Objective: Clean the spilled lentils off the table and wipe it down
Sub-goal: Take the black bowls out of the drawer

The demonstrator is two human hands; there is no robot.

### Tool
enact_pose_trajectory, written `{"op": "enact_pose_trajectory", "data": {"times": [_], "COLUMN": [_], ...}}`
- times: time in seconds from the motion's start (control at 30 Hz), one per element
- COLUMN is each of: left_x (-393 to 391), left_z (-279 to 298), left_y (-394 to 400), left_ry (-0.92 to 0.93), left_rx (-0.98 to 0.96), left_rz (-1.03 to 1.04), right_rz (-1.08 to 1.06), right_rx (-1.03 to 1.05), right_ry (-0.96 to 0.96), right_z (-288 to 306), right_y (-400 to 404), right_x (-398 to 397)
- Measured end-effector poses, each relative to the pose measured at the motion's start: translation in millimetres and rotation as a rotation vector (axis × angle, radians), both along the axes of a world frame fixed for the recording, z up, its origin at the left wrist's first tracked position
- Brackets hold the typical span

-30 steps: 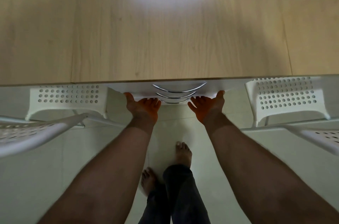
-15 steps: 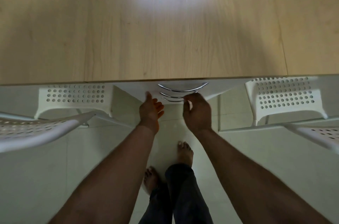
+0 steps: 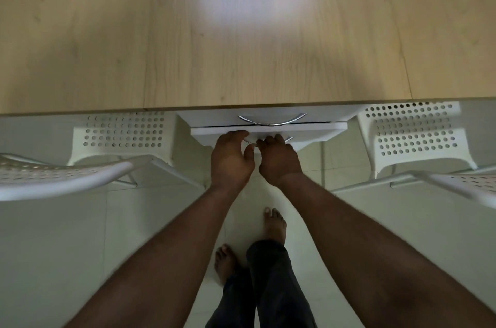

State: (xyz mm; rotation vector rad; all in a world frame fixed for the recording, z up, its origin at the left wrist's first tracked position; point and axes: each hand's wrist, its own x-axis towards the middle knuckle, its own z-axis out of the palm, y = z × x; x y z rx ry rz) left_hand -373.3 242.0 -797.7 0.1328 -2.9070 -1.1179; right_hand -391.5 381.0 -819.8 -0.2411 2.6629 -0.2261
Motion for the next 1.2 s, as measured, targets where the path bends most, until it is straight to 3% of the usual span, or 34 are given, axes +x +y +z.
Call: {"op": "enact_pose_trajectory", "data": {"times": [0.1,0.23,0.43,0.53,0.63,0.77,0.9,1.0,1.13,1.2], "left_x": [6,15,33,38,43,50,54,57,67,72], "left_z": [8,16,35,39,38,32,31,33,48,50], "left_y": [-2,-7,-13,-13,-13,-17,-17,-15,-6,0], "left_ry": [0.06,-0.075,-0.387,-0.448,-0.496,-0.532,-0.502,-0.508,-0.481,-0.532], "left_rx": [-0.091,-0.132,-0.118,-0.139,-0.13,-0.091,-0.125,-0.256,-0.521,-0.508], "left_rz": [-0.073,-0.156,-0.216,-0.216,-0.206,-0.178,-0.167,-0.157,-0.204,-0.145], "right_rz": [-0.01,-0.028,-0.135,-0.327,-0.553,-0.857,-0.835,-0.843,-0.774,-0.738], "right_rx": [0.004,-0.082,-0.199,-0.296,-0.266,-0.227,-0.194,-0.195,-0.239,-0.257], "right_ry": [-0.116,-0.165,0.037,0.083,0.039,-0.241,-0.31,-0.284,-0.148,-0.072], "right_z": [10,15,50,58,53,34,20,24,49,64], "right_y": [-1,6,18,24,24,21,18,22,31,37], "right_x": [26,68,90,74,51,27,18,18,28,35]}}
